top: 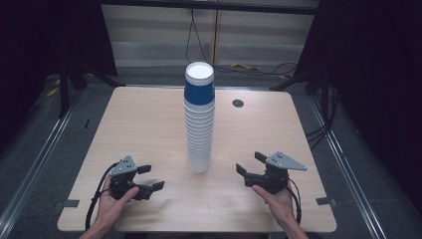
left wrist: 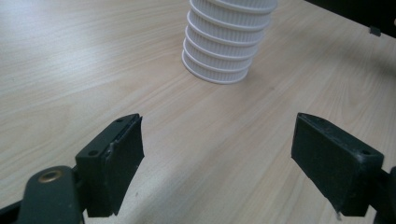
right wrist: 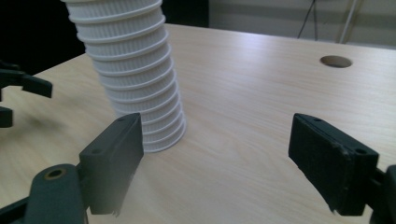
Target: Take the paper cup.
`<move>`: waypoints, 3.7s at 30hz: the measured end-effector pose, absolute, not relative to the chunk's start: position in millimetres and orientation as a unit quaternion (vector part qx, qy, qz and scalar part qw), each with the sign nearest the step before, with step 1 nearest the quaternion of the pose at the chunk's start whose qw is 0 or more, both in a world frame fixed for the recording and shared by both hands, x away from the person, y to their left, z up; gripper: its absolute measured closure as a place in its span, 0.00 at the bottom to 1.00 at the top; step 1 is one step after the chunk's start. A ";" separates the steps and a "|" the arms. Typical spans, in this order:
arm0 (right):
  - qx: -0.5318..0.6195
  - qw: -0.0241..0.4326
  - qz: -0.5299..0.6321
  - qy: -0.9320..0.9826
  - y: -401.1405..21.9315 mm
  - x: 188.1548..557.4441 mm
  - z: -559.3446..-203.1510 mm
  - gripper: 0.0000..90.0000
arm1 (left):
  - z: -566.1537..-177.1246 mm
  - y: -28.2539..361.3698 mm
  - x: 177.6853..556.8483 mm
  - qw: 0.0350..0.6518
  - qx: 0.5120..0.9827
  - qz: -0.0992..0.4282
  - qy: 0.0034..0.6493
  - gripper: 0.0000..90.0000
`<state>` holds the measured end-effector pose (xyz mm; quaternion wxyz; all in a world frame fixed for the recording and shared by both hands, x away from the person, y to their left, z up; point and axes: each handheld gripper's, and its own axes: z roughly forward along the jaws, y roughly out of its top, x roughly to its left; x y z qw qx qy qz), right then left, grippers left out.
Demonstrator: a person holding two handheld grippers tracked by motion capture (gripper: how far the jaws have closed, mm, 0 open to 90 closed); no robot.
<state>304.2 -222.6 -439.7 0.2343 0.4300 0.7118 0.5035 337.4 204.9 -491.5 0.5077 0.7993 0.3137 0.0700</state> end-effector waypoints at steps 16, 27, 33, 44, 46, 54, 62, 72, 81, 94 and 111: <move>0.398 0.195 0.491 0.750 -200.8 315.4 -422.9 0.20 | -485.2 181.7 330.1 0.507 0.809 0.062 0.293 0.18; 0.383 0.193 0.506 0.748 -201.9 324.0 -393.4 0.19 | -486.9 180.4 329.9 0.503 0.814 0.059 0.284 0.18; 0.376 0.197 0.517 0.743 -205.7 328.2 -367.8 0.19 | -488.5 187.1 331.1 0.511 0.804 0.051 0.301 0.18; 0.349 0.202 0.533 0.744 -192.6 339.3 -339.9 0.19 | -490.0 188.0 329.7 0.509 0.805 0.051 0.300 0.18; 0.343 0.200 0.538 0.743 -189.3 341.5 -335.7 0.19 | -489.6 188.6 329.7 0.511 0.804 0.053 0.300 0.18; 0.327 0.198 0.545 0.746 -174.0 346.3 -317.9 0.17 | -490.7 187.7 329.9 0.509 0.808 0.054 0.291 0.18; 0.309 0.194 0.551 0.751 -167.9 352.5 -289.8 0.15 | -492.4 187.2 329.8 0.511 0.809 0.047 0.288 0.18; 0.289 0.212 0.554 0.751 -158.7 356.5 -263.6 0.16 | -493.7 189.7 331.1 0.513 0.804 0.054 0.295 0.18; 0.275 0.199 0.558 0.758 -147.4 364.9 -246.6 0.16 | -494.0 191.2 331.8 0.513 0.804 0.054 0.296 0.18; 0.262 0.181 0.558 0.767 -133.2 381.7 -230.5 0.15 | -493.8 193.0 331.4 0.515 0.802 0.062 0.298 0.18; 0.262 0.151 0.565 0.768 -113.2 408.6 -223.8 0.17 | -493.2 194.4 331.4 0.516 0.800 0.064 0.300 0.18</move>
